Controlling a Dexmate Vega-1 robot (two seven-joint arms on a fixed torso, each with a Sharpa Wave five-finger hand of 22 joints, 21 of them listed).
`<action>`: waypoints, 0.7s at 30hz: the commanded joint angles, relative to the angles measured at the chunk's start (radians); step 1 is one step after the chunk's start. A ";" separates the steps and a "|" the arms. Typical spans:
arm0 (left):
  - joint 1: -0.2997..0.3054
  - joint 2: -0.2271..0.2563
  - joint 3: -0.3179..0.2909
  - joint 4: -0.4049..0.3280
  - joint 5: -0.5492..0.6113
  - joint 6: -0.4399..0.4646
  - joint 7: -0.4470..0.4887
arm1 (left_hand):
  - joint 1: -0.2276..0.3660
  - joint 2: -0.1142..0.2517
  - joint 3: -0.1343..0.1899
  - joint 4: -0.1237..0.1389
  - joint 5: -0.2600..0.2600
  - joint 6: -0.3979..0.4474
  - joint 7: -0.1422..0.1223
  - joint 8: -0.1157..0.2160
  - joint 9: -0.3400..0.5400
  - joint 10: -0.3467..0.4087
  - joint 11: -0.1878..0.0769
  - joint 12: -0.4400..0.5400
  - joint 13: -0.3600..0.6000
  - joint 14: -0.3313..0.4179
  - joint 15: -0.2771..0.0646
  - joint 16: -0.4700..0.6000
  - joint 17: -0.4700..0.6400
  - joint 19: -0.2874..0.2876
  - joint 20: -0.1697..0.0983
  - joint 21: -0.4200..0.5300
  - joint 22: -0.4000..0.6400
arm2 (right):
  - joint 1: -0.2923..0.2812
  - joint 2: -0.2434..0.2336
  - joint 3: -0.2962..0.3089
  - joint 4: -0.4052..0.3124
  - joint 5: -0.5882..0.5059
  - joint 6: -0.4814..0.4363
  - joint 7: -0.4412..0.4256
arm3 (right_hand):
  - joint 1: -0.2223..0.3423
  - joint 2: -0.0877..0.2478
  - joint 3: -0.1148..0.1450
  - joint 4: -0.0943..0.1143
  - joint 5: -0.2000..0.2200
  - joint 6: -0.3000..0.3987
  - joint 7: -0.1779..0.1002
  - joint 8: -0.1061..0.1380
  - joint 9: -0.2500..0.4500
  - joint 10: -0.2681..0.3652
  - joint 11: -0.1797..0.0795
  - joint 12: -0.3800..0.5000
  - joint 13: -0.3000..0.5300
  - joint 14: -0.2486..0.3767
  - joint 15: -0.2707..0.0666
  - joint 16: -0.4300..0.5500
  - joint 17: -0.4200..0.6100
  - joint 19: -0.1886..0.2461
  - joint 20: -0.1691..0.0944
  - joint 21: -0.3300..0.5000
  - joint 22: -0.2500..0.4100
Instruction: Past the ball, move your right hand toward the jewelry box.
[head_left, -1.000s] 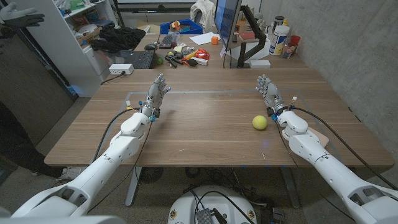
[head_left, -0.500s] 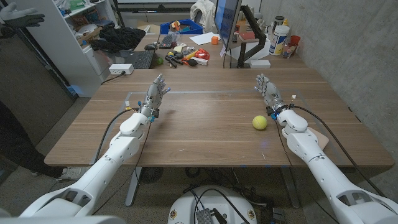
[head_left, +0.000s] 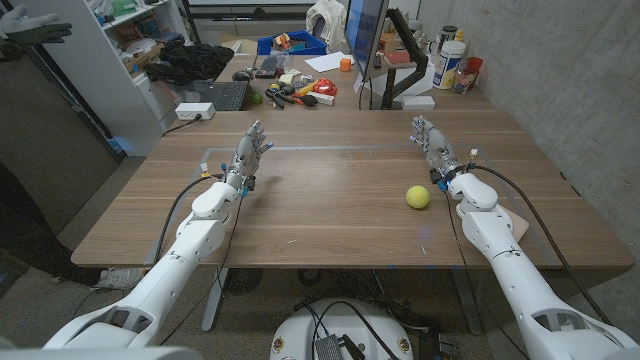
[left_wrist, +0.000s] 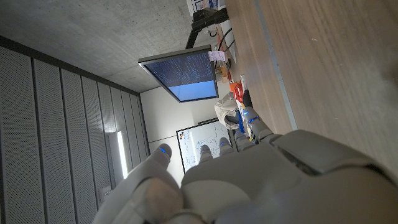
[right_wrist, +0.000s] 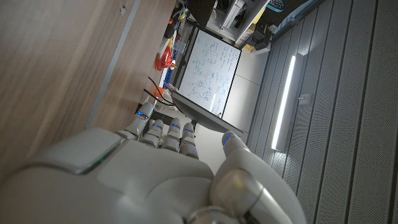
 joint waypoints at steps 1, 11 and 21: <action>0.007 -0.027 -0.036 -0.001 0.034 0.014 -0.021 | 0.002 0.011 0.001 0.001 0.007 -0.051 -0.006 0.007 0.002 -0.027 -0.001 0.005 0.005 -0.029 -0.027 0.006 0.003 -0.122 -0.019 -0.001 0.003 | -0.007 0.011 0.041 -0.037 -0.094 0.004 0.041 | 0.012 -0.001 0.004 -0.008 -0.003 0.011 0.003 0.010 0.005 0.015 -0.001 0.007 0.003 -0.003 -0.008 0.006 0.005 -0.011 -0.055 -0.002 0.003; 0.011 -0.041 -0.053 -0.004 0.052 0.020 -0.030 | 0.003 0.011 -0.001 0.001 0.007 -0.050 -0.006 0.007 0.002 -0.028 -0.004 0.004 0.005 -0.029 -0.027 0.006 0.003 -0.120 -0.020 -0.004 0.003 | -0.017 0.000 0.058 -0.066 -0.134 0.018 0.058 | 0.014 -0.001 0.004 -0.010 -0.004 0.017 0.003 0.011 0.005 0.020 -0.001 0.008 0.003 -0.001 -0.009 0.008 0.005 -0.008 -0.055 -0.006 0.003; 0.011 -0.053 -0.063 -0.004 0.065 0.024 -0.038 | 0.003 0.011 -0.003 0.001 0.008 -0.049 -0.006 0.007 0.003 -0.028 -0.003 0.004 0.005 -0.029 -0.027 0.006 0.003 -0.119 -0.020 -0.007 0.003 | -0.030 -0.029 0.058 -0.104 -0.205 0.035 0.054 | 0.017 0.000 0.003 -0.013 -0.005 0.021 0.001 0.011 0.005 0.023 0.001 0.008 0.002 0.000 -0.010 0.008 0.006 -0.006 -0.055 -0.010 0.004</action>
